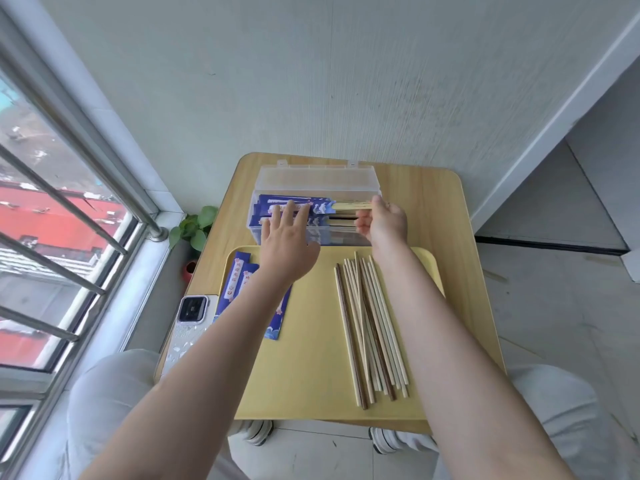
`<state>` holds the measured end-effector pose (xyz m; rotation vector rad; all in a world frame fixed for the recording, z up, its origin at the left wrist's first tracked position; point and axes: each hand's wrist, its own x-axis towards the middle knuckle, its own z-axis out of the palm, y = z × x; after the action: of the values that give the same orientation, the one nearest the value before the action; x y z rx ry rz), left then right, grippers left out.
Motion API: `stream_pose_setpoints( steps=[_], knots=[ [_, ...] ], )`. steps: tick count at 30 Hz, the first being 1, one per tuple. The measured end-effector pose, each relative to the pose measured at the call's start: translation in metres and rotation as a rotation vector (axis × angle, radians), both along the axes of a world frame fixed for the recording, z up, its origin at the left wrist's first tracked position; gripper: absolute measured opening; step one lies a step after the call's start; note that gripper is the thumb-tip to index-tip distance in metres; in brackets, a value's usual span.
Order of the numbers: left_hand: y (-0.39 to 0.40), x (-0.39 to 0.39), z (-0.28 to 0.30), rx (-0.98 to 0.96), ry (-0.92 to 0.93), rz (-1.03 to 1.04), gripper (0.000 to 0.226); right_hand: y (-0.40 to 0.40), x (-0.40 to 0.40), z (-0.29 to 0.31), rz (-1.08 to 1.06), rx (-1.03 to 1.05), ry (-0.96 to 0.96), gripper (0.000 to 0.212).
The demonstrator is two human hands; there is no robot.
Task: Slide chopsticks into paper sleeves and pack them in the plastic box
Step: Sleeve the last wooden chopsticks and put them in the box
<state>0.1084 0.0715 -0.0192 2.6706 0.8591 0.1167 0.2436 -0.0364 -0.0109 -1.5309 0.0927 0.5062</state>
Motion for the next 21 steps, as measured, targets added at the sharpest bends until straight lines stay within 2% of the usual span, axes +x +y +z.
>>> stream_pose_setpoints(
  steps=[3, 6, 10, 13, 16, 19, 21],
  knots=[
    [0.005, 0.003, -0.01, 0.041, 0.044, -0.018, 0.075, 0.001, 0.004, 0.0, 0.042, -0.056, 0.0, 0.031],
    [0.006, 0.005, -0.014, 0.115, 0.057, 0.0, 0.072, -0.008, 0.001, 0.005, 0.118, -0.207, -0.119, 0.044],
    [0.003, 0.007, -0.014, 0.168, 0.071, 0.03, 0.068, -0.012, -0.005, 0.008, 0.222, -0.356, -0.31, 0.043],
    [0.004, 0.007, -0.009, 0.166, 0.089, 0.028, 0.066, -0.009, -0.011, 0.01, 0.267, -0.379, -0.379, 0.039],
    [0.002, -0.003, -0.009, 0.12, 0.011, 0.014, 0.065, -0.006, -0.018, 0.008, 0.283, -0.387, -0.426, 0.033],
    [-0.007, -0.026, -0.013, 0.117, -0.213, 0.101, 0.044, -0.006, -0.032, -0.001, 0.352, -0.403, -0.448, 0.027],
    [-0.015, -0.043, -0.013, 0.01, -0.214, 0.224, 0.023, -0.009, -0.046, -0.011, 0.449, -0.432, -0.43, 0.023]
  ],
)
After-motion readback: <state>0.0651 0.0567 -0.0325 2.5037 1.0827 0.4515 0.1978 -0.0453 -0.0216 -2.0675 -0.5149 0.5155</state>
